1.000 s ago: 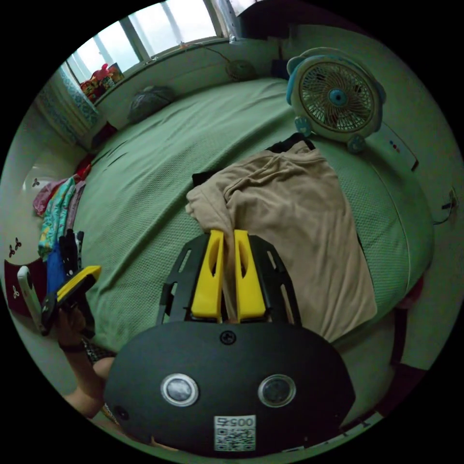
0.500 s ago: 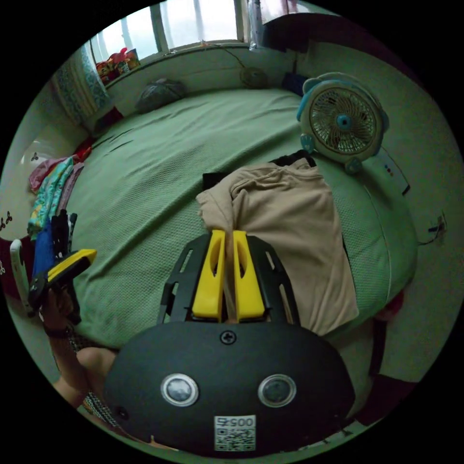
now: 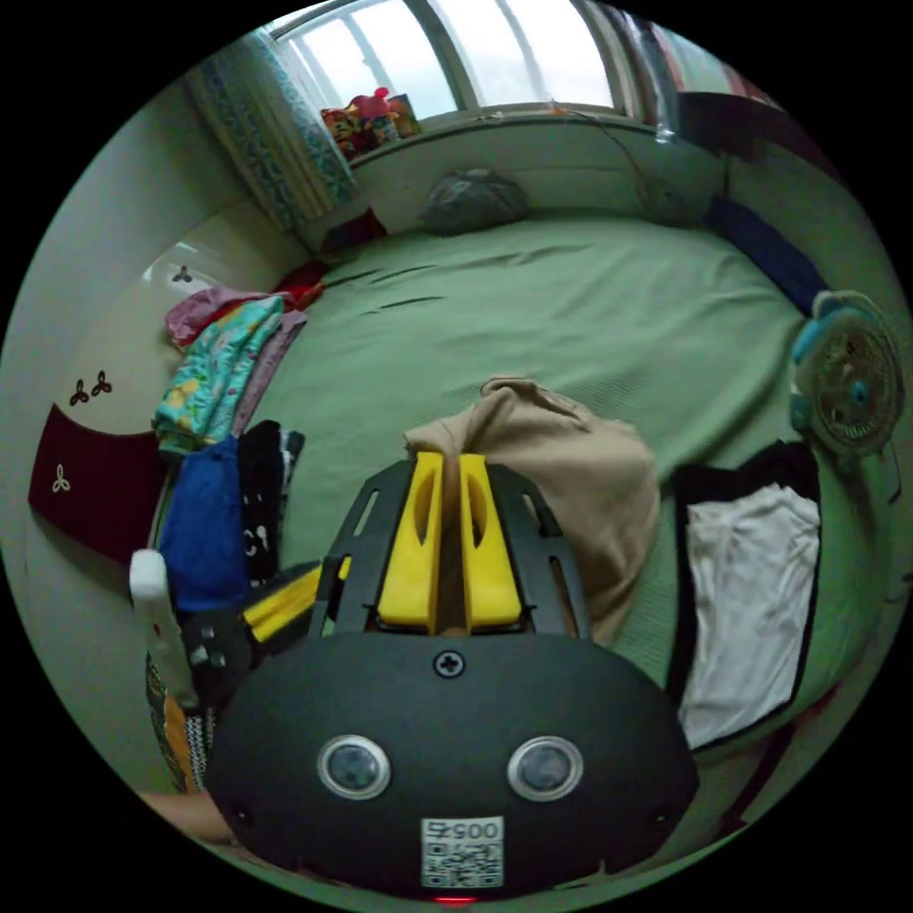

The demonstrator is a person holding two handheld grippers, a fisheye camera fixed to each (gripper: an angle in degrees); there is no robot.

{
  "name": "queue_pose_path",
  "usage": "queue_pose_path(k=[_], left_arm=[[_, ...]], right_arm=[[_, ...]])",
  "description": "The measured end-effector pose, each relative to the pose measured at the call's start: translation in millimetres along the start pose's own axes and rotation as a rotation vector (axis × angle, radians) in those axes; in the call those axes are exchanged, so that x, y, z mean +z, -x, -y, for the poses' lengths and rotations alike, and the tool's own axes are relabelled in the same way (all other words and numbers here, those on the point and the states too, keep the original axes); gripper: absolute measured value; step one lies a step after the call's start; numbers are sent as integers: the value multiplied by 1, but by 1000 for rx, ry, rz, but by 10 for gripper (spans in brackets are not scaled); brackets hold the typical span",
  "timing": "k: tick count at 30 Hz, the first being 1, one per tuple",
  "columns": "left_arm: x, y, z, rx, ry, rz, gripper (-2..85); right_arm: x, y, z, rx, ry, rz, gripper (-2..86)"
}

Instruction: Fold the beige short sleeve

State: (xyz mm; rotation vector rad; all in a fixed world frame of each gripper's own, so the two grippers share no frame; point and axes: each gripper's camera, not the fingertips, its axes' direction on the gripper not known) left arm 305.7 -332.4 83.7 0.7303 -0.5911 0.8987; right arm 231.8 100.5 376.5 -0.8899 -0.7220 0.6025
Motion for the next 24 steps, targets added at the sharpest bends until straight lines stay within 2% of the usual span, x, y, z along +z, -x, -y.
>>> queue_pose_path(k=[4,7,11,17,22,24], left_arm=[[-11,37,-7,-130,-40,120,-6],[-12,59,-11,-193,-33,87,-6],[-8,73,-12,-205,-16,75,-6],[8,81,-14,-188,59,56,2],[47,78,-19,-148,201,80,46],[47,77,-23,-143,173,96,49]], right_arm=[[26,71,29,-90,-12,20,22],[33,83,23,-114,-12,24,43],[58,57,-18,-76,72,-136,78],[106,19,-72,106,267,-221,106],[116,28,-72,108,258,-147,76],[119,35,-74,80,244,-135,38]])
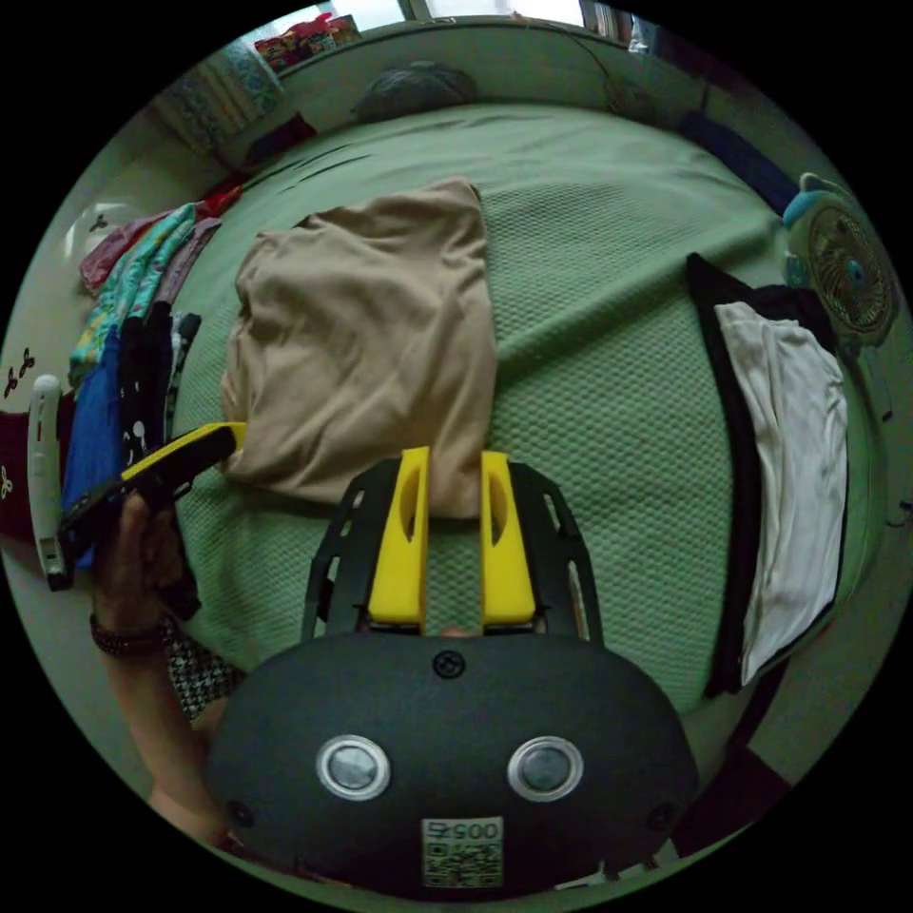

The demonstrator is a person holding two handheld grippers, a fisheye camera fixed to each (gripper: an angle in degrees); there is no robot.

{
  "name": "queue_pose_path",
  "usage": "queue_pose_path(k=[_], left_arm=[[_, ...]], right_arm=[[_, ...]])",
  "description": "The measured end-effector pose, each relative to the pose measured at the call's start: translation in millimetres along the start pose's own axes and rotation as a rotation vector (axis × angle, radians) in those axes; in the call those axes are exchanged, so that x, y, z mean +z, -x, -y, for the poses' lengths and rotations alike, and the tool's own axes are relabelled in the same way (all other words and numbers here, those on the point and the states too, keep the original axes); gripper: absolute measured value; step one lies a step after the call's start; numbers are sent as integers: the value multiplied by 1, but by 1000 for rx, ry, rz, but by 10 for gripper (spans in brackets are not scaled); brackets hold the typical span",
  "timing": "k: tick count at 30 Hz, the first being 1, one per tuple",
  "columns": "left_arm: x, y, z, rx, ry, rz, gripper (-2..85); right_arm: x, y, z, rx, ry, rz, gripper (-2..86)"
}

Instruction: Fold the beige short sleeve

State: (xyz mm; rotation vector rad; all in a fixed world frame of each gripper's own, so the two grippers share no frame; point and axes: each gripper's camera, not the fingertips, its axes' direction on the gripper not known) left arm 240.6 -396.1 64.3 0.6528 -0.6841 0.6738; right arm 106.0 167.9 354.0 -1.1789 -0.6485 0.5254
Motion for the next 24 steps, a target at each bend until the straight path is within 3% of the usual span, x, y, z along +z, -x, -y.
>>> queue_pose_path(k=[4,15,21,24], left_arm=[[-1,3,-8,-4,36,-4,26],[-19,-3,-66,13,97,85,2],[-57,9,-92,-49,-64,-12,-4],[-58,6,-97,-53,-76,23,-5]], right_arm=[[4,19,2,-62,26,-16,-7],[4,41,-23,-133,195,-17,20],[-31,57,-44,-31,-48,94,38],[-37,84,-47,-58,-118,58,38]])
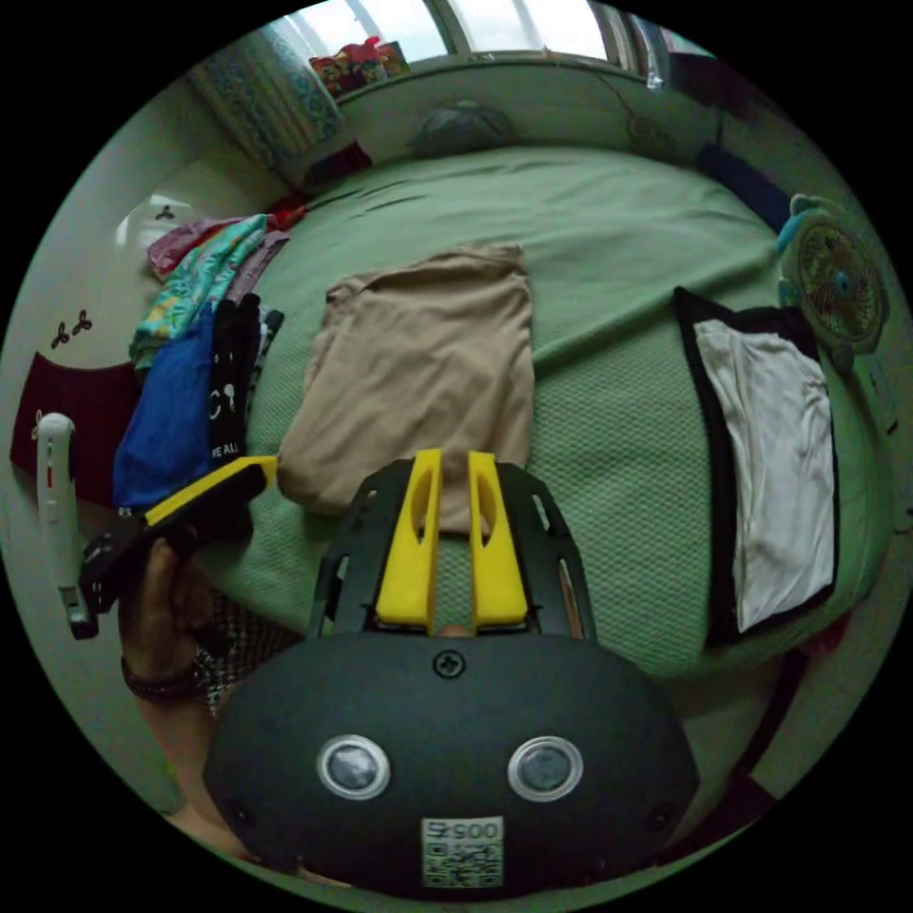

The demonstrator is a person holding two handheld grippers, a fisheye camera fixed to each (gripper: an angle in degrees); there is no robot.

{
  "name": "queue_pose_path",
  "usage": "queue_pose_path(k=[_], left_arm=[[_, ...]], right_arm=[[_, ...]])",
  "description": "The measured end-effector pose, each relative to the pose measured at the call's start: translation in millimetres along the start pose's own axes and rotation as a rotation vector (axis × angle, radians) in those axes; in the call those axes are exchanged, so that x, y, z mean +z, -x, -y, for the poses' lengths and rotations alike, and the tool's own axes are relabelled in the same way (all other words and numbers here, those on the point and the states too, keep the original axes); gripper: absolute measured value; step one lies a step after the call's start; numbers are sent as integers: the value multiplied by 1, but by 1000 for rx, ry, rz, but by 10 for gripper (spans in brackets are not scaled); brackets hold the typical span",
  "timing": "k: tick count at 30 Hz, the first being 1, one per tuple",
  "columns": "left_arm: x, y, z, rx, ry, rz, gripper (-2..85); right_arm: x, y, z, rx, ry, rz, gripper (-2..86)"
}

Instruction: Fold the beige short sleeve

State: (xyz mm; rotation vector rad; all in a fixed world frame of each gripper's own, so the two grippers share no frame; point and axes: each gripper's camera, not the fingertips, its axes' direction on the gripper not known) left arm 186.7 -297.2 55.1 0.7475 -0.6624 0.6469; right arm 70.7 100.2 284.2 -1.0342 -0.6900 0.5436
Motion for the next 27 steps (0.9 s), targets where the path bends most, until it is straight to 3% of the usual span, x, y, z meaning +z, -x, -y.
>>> queue_pose_path(k=[8,22,27], left_arm=[[4,10,2,-15,-13,24,-6],[4,58,18,39,18,-196,-6],[-2,71,6,33,-6,-113,-7]], right_arm=[[15,70,10,-80,-3,50,3],[50,111,35,-141,31,13,-8],[61,126,32,-157,58,35,-7]])
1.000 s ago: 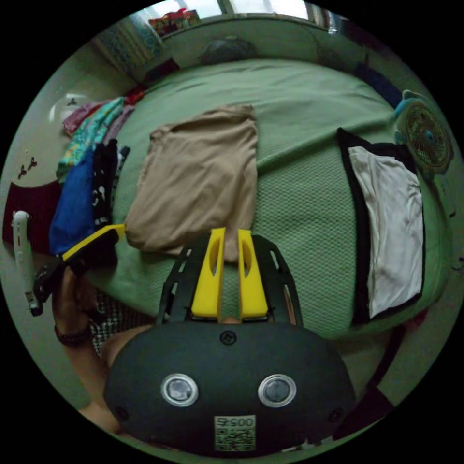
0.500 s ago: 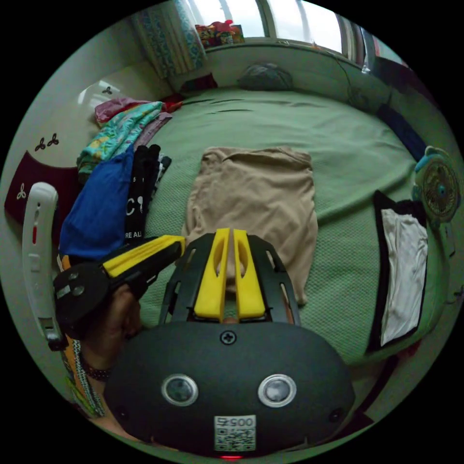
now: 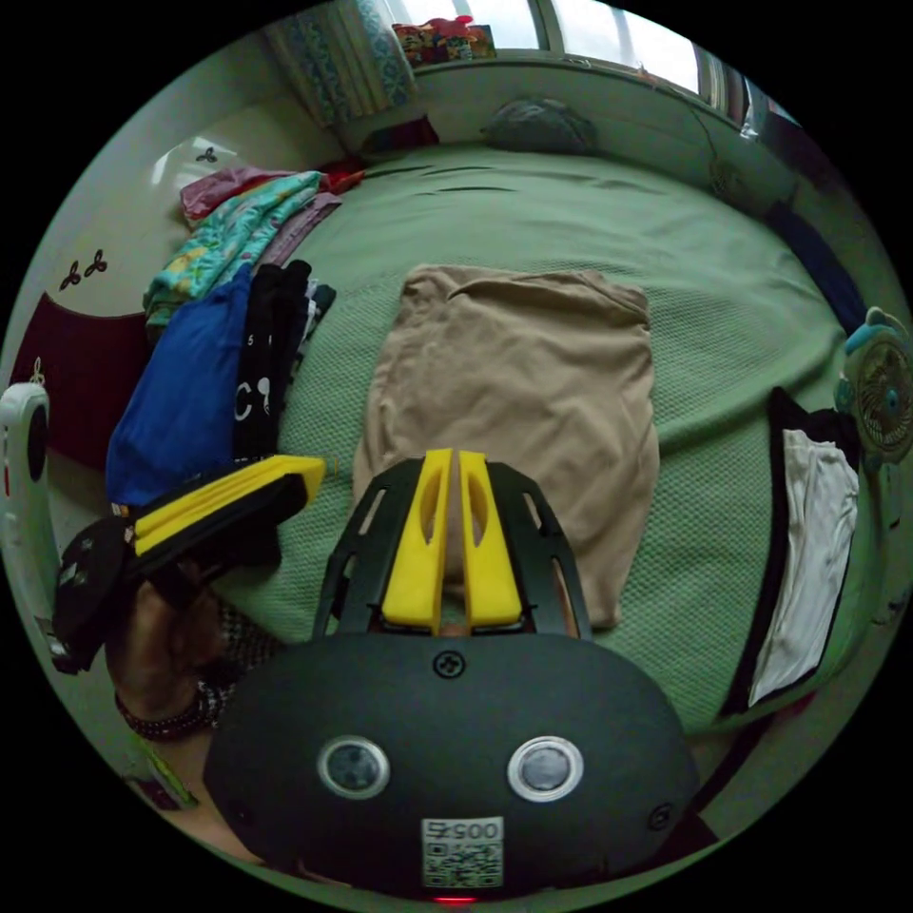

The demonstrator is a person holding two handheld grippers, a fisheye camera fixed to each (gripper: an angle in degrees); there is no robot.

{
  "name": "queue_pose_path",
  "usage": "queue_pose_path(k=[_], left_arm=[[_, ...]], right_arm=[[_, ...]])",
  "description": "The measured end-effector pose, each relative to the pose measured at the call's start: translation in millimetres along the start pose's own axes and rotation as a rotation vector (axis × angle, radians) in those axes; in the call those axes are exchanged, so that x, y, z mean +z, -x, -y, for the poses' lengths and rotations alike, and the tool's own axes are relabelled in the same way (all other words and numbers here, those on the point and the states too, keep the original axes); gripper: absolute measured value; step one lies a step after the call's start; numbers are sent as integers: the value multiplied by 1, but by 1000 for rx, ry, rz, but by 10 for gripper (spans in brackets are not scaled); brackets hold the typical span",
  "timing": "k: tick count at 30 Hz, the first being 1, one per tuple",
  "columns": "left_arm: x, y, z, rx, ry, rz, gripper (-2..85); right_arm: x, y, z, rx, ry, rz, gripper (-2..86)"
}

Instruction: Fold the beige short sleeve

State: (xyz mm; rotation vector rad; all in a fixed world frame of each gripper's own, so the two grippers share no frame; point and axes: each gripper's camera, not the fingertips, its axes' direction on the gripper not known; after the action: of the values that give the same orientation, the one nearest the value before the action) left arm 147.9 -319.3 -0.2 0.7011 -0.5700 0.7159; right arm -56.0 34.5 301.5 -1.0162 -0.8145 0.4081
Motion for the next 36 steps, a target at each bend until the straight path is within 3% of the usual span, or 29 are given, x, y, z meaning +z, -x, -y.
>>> queue_pose_path(k=[9,17,22,36], left_arm=[[8,26,-6,-82,-6,-27,-7],[18,27,10,-66,-10,11,-7],[28,29,24,-40,10,40,-7],[55,35,48,-32,62,106,-6]], right_arm=[[17,28,1,-56,14,22,15],[37,45,7,-86,23,114,63],[58,63,11,-183,65,71,77],[97,63,28,-170,118,53,9]])
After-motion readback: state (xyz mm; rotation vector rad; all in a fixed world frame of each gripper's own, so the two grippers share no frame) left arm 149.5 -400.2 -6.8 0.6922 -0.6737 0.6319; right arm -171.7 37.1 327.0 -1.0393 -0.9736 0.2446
